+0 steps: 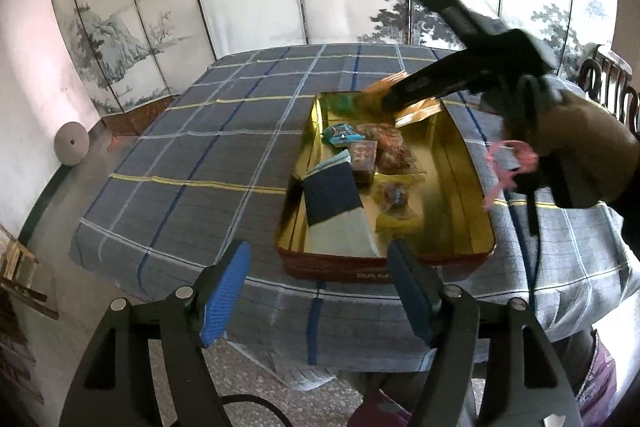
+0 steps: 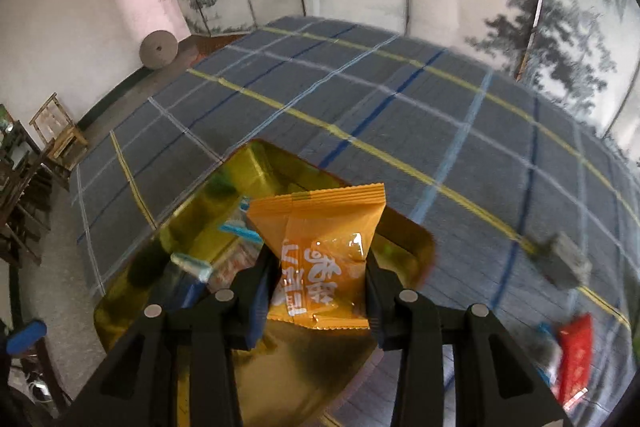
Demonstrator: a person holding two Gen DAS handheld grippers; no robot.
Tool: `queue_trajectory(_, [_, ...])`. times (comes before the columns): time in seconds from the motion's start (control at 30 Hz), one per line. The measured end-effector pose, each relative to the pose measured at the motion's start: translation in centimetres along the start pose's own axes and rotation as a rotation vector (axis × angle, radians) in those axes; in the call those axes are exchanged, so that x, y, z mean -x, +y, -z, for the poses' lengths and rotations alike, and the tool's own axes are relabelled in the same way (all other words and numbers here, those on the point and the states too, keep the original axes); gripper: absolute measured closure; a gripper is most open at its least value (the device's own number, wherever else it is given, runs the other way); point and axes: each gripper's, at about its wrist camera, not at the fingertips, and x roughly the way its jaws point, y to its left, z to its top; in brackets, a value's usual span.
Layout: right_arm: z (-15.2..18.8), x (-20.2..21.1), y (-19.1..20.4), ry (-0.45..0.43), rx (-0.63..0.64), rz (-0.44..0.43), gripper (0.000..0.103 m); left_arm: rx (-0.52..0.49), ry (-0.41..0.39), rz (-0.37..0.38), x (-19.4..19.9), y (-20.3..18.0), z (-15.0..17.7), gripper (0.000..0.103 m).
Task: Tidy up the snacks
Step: 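Carry the orange snack bag over the gold tray with the right gripper and release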
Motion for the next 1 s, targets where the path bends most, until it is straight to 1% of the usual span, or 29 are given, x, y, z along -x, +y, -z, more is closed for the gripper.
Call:
queue_trajectory(0.03, [-0.3, -0.5, 0.3, 0.015, 0.006, 0.002, 0.063, 0.000, 0.001, 0.000, -0.1, 0.2, 0.0, 0.032])
queue_trajectory(0.17, [-1.8, -2.9, 1.2, 0.076, 0.022, 0.010, 0.063, 0.006, -0.003, -0.008, -0.3, 1.0, 0.0, 0.031])
queue_trajectory(0.33, [-3.3, -5.0, 2.1, 0.106, 0.014, 0.004, 0.063, 0.024, 0.005, -0.009, -0.5, 1.9, 0.2, 0.030])
queue_trajectory(0.43, [-4.0, -6.1, 2.3, 0.125, -0.018, -0.029, 0.063, 0.036, 0.018, -0.010, -0.8, 2.3, 0.3, 0.030])
queue_trajectory(0.53, [-4.4, -6.5, 2.5, 0.121, -0.030, -0.029, 0.061, 0.042, 0.023, -0.013, -0.9, 2.5, 0.5, 0.030])
queue_trajectory(0.57, [-4.4, -6.4, 2.6, 0.115, -0.033, -0.034, 0.061, 0.044, 0.025, -0.013, -0.9, 2.5, 0.5, 0.030])
queue_trajectory(0.6, [-4.4, -6.3, 2.6, 0.106, -0.037, -0.037, 0.057, 0.047, 0.027, -0.013, -0.9, 2.5, 0.5, 0.030])
queue_trajectory(0.63, [-4.3, -5.9, 2.5, 0.087, -0.043, -0.044, 0.054, 0.050, 0.030, -0.011, -0.9, 2.4, 0.5, 0.030])
queue_trajectory(0.7, [-4.1, -4.9, 2.2, 0.044, -0.058, -0.069, 0.051, 0.053, 0.034, -0.008, -0.7, 2.3, 0.4, 0.030])
queue_trajectory(0.77, [-3.9, -3.9, 1.9, 0.013, -0.067, -0.076, 0.051, 0.047, 0.030, -0.010, -0.4, 2.0, 0.4, 0.030])
queue_trajectory(0.83, [-3.4, -2.1, 1.5, -0.041, -0.068, -0.079, 0.051, 0.037, 0.017, -0.015, 0.1, 1.6, 0.3, 0.027])
queue_trajectory(0.97, [-0.3, 2.7, -0.3, -0.162, -0.078, -0.089, 0.049, 0.011, 0.001, -0.007, 1.0, 0.6, 0.1, 0.026])
queue_trajectory(1.0, [1.3, 4.4, -1.2, -0.196, -0.078, -0.075, 0.048, 0.002, -0.001, -0.002, 1.2, 0.2, 0.0, 0.025])
